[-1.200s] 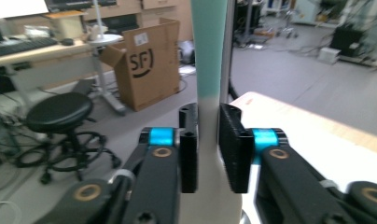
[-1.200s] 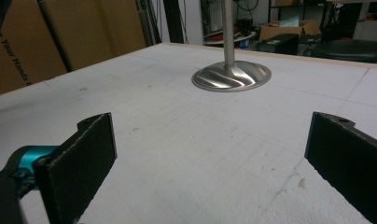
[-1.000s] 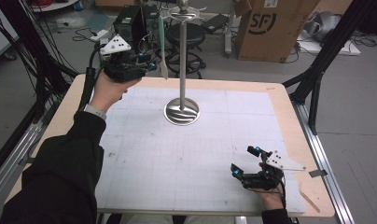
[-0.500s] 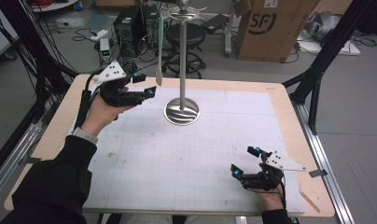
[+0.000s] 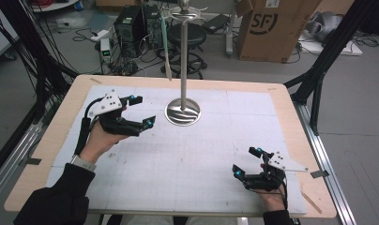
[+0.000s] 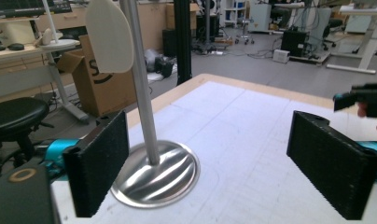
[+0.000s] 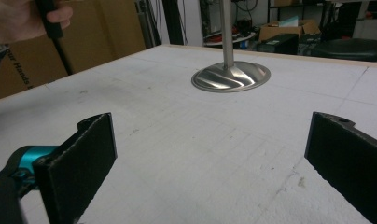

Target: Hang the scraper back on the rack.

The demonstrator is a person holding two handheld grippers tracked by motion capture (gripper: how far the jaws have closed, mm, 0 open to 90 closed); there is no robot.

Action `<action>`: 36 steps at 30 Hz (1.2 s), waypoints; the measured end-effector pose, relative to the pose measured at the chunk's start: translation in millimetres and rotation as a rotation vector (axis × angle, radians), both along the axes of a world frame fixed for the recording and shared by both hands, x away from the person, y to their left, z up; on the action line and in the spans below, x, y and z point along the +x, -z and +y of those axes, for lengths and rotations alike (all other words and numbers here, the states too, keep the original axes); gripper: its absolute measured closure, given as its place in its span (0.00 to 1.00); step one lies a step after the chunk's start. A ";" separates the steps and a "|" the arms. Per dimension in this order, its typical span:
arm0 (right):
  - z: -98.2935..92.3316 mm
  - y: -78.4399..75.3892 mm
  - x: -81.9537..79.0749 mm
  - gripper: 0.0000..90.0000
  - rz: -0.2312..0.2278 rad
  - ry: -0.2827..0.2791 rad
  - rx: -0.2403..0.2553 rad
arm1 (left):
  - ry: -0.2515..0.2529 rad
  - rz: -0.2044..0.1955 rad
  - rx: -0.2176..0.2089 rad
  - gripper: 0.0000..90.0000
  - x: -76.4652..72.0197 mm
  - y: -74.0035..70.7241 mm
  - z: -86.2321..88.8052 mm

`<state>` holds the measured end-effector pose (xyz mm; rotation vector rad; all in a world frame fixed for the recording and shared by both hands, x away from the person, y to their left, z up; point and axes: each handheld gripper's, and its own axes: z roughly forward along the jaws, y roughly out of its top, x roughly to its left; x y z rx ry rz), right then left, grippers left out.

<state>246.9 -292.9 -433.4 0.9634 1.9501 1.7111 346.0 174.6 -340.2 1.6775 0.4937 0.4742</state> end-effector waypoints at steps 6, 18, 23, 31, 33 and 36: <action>0.9 -0.4 -0.3 0.01 -0.001 0.000 0.000 | -0.008 0.028 -0.038 0.07 -11.7 19.5 10.2; -2.0 -0.5 -0.5 0.01 -0.010 0.012 0.003 | -0.062 0.007 -0.036 0.07 -34.9 41.5 35.8; -1.6 0.1 0.0 0.01 -0.005 0.015 -0.001 | -0.098 0.017 -0.038 0.07 -44.1 51.4 49.1; -4.1 1.2 0.5 0.01 -0.012 0.036 -0.004 | -0.157 0.037 -0.054 0.07 -55.3 65.4 56.4; -4.9 1.2 0.6 0.01 -0.019 0.044 -0.009 | -0.169 0.041 -0.046 0.07 -56.8 68.7 56.0; -6.8 1.5 0.6 0.01 -0.021 0.053 -0.006 | -0.178 0.046 -0.049 0.07 -60.5 72.7 56.4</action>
